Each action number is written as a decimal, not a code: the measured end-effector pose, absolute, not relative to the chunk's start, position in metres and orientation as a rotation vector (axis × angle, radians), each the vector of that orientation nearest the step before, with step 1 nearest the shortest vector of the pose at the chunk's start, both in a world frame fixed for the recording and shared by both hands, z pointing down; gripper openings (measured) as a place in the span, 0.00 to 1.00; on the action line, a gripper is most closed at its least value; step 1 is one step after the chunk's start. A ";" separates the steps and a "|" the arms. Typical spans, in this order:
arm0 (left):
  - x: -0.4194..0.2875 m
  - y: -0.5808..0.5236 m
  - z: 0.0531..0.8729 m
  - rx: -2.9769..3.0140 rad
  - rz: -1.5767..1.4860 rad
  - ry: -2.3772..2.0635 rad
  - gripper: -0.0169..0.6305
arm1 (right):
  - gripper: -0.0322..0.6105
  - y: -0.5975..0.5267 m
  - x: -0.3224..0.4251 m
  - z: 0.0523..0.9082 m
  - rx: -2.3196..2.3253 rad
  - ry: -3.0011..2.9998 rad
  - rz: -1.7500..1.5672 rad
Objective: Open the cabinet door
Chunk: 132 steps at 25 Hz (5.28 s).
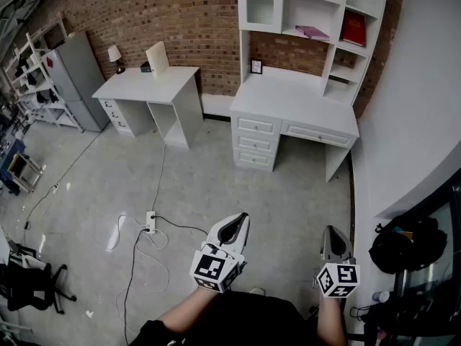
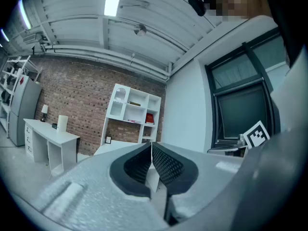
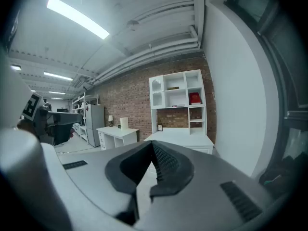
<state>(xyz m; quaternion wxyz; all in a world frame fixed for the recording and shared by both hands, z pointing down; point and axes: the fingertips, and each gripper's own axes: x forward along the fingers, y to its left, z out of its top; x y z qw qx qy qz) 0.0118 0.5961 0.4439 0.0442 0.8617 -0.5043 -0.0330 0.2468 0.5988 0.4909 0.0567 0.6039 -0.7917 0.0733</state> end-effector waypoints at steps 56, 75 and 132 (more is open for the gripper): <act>-0.007 0.597 0.499 2.497 0.045 -1.738 0.57 | 0.77 0.607 0.309 0.570 1.840 -2.351 0.487; -0.024 0.431 0.505 2.553 -0.104 -1.625 0.57 | 0.77 0.479 0.306 0.561 1.877 -2.210 0.408; -0.147 0.048 0.547 2.447 0.042 -1.607 0.57 | 0.76 0.049 0.142 0.585 1.825 -2.195 0.492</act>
